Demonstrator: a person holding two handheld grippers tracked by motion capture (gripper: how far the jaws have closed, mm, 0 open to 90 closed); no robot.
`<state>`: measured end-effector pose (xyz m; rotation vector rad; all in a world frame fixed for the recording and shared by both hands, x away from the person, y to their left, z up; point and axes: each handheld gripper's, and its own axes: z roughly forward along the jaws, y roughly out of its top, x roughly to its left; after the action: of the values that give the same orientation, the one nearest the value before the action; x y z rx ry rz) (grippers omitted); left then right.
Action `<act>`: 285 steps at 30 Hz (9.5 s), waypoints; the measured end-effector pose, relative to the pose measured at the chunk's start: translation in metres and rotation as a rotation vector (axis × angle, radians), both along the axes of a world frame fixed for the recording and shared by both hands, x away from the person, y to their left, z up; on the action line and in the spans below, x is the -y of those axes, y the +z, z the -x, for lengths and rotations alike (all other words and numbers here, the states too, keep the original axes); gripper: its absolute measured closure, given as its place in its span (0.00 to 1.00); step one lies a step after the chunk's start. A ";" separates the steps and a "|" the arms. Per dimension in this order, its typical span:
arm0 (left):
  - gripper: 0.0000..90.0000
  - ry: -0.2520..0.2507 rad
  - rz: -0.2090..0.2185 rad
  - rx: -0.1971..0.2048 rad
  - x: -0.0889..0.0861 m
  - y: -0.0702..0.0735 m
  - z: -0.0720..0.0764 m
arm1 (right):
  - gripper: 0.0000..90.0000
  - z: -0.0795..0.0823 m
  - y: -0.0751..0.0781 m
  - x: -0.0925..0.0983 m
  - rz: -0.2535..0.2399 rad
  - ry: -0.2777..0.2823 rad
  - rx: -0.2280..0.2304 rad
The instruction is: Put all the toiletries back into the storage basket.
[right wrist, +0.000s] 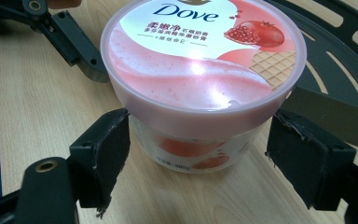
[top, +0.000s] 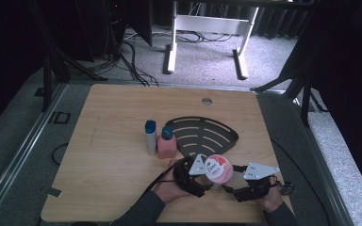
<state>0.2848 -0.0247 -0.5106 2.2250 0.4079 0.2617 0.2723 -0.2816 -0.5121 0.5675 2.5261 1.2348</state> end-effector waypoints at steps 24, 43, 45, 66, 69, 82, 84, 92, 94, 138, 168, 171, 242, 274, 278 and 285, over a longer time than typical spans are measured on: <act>0.23 0.016 -0.007 0.002 0.004 0.013 -0.014 | 0.23 -0.016 0.012 0.004 -0.003 0.010 0.013; 0.23 0.028 0.010 0.008 0.008 0.021 -0.025 | 0.23 -0.029 0.021 0.009 -0.024 0.010 0.017; 0.23 0.030 0.014 0.006 0.008 0.022 -0.026 | 0.23 -0.030 0.021 0.010 -0.023 0.009 0.014; 0.23 0.047 0.013 0.017 0.014 0.028 -0.038 | 0.22 -0.044 0.028 0.013 -0.018 0.003 0.023; 0.23 0.052 0.013 0.019 0.014 0.029 -0.040 | 0.22 -0.047 0.029 0.013 -0.016 0.004 0.022; 0.23 0.062 0.013 0.031 0.016 0.036 -0.046 | 0.22 -0.055 0.033 0.015 -0.038 0.001 0.023; 0.23 0.065 0.016 0.030 0.016 0.036 -0.048 | 0.22 -0.056 0.034 0.015 -0.040 -0.001 0.023; 0.23 0.074 0.020 0.026 0.016 0.037 -0.051 | 0.22 -0.062 0.035 0.015 -0.042 -0.002 0.022; 0.23 0.075 0.022 0.024 0.016 0.037 -0.052 | 0.22 -0.062 0.035 0.015 -0.042 -0.001 0.022; 0.23 0.135 0.035 0.003 0.026 0.031 -0.077 | 0.23 -0.094 0.034 0.018 -0.012 -0.014 -0.021; 0.23 0.204 0.021 -0.010 0.035 0.026 -0.099 | 0.23 -0.121 0.029 0.018 0.004 -0.041 -0.040; 0.23 0.211 0.006 -0.001 0.038 0.029 -0.100 | 0.23 -0.124 0.030 0.019 0.002 -0.045 -0.042; 0.33 0.251 -0.103 -0.112 0.064 -0.005 -0.141 | 0.25 -0.154 0.003 0.023 0.157 -0.163 -0.097; 0.47 0.214 -0.024 -0.062 0.041 0.012 -0.105 | 0.31 -0.101 -0.029 0.038 0.090 -0.257 -0.111; 0.47 0.203 -0.013 -0.070 0.032 0.011 -0.097 | 0.31 -0.086 -0.034 0.035 0.073 -0.265 -0.100; 0.47 0.174 0.013 -0.063 0.021 0.015 -0.079 | 0.31 -0.069 -0.036 0.032 0.046 -0.287 -0.095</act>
<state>0.3635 -0.0457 -0.4960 2.1917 0.6372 0.2803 0.3409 -0.3135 -0.5480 0.9593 2.4313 1.0660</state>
